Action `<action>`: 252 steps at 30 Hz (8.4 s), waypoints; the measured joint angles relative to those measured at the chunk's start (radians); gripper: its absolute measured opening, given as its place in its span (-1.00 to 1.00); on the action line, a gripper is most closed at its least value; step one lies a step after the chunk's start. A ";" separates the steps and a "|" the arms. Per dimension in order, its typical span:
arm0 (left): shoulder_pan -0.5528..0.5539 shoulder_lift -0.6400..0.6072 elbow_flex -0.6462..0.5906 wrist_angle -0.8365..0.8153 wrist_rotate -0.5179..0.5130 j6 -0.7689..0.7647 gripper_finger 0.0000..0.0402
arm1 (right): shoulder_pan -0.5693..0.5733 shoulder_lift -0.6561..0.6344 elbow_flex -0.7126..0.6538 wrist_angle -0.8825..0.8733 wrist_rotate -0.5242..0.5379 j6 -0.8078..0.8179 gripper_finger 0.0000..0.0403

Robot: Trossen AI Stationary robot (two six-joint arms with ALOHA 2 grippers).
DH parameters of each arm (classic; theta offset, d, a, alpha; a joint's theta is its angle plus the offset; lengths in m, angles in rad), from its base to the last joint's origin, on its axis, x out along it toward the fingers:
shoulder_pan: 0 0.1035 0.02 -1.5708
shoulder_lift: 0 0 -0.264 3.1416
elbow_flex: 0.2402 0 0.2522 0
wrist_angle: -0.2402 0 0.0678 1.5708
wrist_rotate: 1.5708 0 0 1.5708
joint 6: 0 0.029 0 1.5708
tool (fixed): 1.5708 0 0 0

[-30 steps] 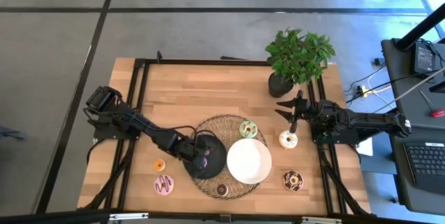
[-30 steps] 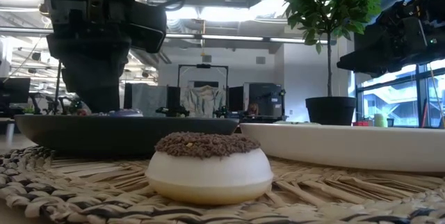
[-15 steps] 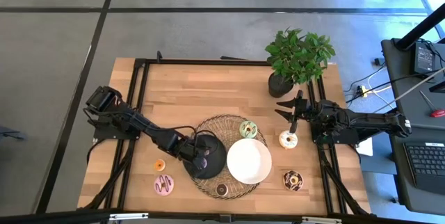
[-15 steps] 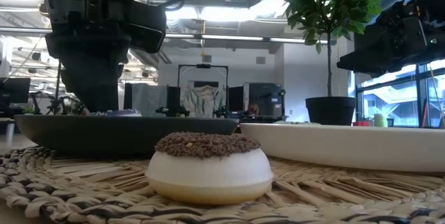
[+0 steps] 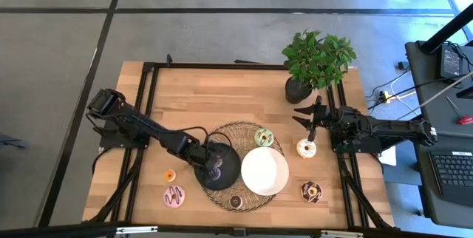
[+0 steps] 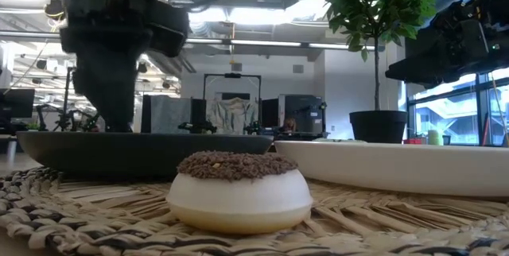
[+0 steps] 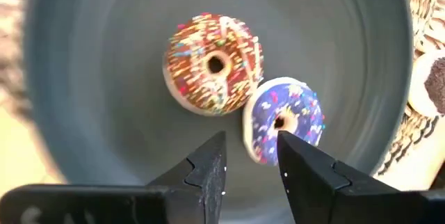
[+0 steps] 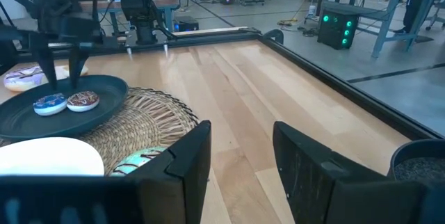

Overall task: Pick & Place donuts
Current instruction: Put the small yellow donut into the black plate, then put the big green donut into the white plate

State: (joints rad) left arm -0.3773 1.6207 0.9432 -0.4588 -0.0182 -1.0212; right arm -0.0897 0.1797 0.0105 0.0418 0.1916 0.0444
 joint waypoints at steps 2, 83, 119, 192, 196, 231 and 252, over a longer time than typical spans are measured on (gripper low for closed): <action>-0.008 -0.034 0.000 -0.049 -0.007 -0.057 -0.38 | 0.000 0.000 0.000 0.000 0.000 0.001 -0.22; -0.266 -0.193 -0.032 -0.513 -0.189 -0.555 -0.97 | 0.000 0.004 0.000 0.000 0.000 -0.001 -0.22; 0.058 0.318 0.488 -0.309 -0.041 0.536 -0.98 | 0.000 0.004 0.000 0.000 0.000 -0.023 -0.22; 0.061 0.351 0.495 -0.389 -0.075 0.538 -0.54 | 0.000 0.010 0.000 0.000 0.000 -0.023 -0.22; 0.065 0.351 0.495 -0.389 -0.075 0.538 -0.53 | 0.000 0.010 0.000 0.000 0.000 -0.023 -0.22; 0.078 -0.035 0.342 -0.331 -0.480 0.553 -0.42 | 0.000 0.010 0.000 0.000 -0.002 -0.026 -0.22; 0.320 -0.474 -0.140 0.301 -0.401 0.818 -0.38 | 0.000 0.064 0.000 0.008 0.077 0.314 -0.22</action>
State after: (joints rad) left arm -0.0575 1.1466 0.8036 -0.1574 -0.4187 -0.2031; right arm -0.0895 0.2437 0.0109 0.0501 0.2690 0.3586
